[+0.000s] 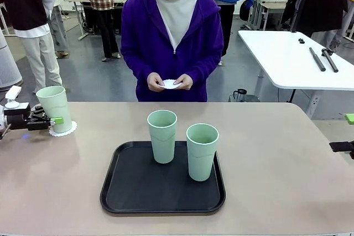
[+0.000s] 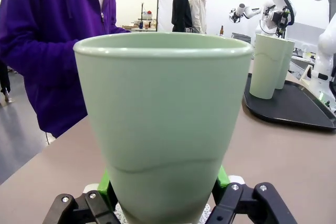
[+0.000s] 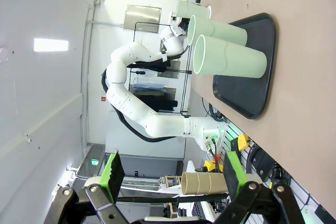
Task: Place coasters on the table and set cups on them.
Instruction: Pick up one Reusable plastic cup and place it on a coaster set by the human.
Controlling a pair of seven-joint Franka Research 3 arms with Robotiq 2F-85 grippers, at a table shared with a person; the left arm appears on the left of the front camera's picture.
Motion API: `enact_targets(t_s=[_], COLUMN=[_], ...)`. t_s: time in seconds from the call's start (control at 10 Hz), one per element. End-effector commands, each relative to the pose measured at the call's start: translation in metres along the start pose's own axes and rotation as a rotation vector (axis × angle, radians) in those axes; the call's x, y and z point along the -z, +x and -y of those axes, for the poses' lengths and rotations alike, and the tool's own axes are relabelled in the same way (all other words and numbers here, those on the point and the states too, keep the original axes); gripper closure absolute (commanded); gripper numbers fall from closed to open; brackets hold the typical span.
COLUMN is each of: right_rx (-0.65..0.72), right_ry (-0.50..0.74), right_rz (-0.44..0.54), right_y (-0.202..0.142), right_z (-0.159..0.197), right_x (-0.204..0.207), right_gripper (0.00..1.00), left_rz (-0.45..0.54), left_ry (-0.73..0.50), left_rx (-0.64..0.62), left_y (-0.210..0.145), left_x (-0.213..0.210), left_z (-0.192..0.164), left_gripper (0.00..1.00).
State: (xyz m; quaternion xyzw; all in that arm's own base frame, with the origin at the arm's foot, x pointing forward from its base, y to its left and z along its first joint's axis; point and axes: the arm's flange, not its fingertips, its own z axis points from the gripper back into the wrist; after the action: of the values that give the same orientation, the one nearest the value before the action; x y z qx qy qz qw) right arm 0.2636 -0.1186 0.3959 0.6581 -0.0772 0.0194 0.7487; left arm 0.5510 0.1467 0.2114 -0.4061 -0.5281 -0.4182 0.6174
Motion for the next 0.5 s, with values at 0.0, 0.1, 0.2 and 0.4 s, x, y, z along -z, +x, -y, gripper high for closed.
enact_targets(t_s=[0.0, 0.1, 0.2, 0.4], right_rx=[-0.004, -0.004, -0.004, -0.004], right_ry=[0.012, 0.012, 0.012, 0.012], right_rz=[0.007, 0.007, 0.007, 0.007], right_y=[0.0008, 0.0008, 0.0008, 0.0008], right_z=[-0.0020, -0.0020, -0.0020, -0.0020], right_x=[-0.0004, -0.0004, -0.0004, -0.0004], right_gripper=[0.00, 0.00, 0.00, 0.00], left_rz=[0.005, 0.005, -0.001, -0.007], left_ry=[-0.036, -0.039, -0.047, -0.052], left_rx=[0.035, 0.033, 0.031, 0.034], left_y=[-0.0062, -0.0079, -0.0068, -0.0062], left_x=[-0.0023, -0.0016, -0.0016, -0.0031], left_z=[0.0036, 0.0055, 0.0040, 0.0046], left_gripper=[0.16, 0.08, 0.00, 0.00])
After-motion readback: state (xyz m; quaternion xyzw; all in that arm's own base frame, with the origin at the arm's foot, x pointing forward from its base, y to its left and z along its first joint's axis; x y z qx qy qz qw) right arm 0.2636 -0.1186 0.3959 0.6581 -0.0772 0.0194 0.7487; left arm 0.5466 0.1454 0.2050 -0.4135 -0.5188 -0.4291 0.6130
